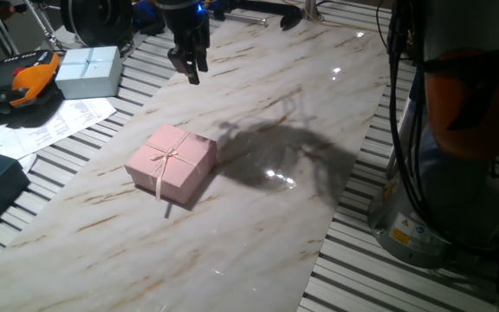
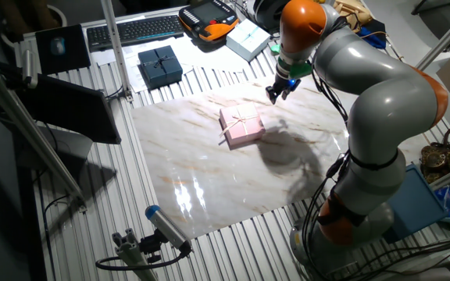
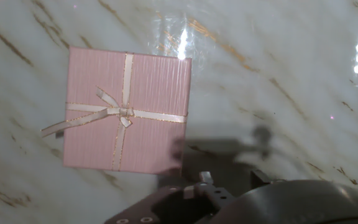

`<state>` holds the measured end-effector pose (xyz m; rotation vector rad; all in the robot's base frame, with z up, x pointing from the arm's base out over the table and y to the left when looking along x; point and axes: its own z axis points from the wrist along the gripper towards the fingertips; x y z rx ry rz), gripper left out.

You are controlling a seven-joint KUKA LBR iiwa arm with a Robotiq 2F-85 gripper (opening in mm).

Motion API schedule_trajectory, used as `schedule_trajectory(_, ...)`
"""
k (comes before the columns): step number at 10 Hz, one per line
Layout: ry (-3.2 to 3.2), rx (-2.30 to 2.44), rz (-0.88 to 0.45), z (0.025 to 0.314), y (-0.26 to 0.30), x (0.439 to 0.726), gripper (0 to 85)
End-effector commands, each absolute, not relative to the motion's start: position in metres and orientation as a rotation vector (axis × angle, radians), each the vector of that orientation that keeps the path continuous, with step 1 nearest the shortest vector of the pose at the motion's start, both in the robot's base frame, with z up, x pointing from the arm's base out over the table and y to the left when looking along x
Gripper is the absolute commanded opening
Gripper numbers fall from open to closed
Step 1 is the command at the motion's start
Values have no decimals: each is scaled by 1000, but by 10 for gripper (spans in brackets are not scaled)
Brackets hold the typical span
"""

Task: Open a box

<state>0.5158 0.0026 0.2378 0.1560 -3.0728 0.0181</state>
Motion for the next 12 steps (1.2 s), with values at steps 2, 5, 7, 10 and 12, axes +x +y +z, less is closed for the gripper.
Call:
schedule_trajectory(2,-3072,139,19,239,3,516,0)
schedule_trajectory(5,-3070,122,24,240,5,517,0)
schedule_trajectory(7,-3079,92,26,242,9,518,0)
schedule_trajectory(10,-3105,17,47,231,33,515,0)
schedule_trajectory(12,-3117,-24,36,216,50,514,0)
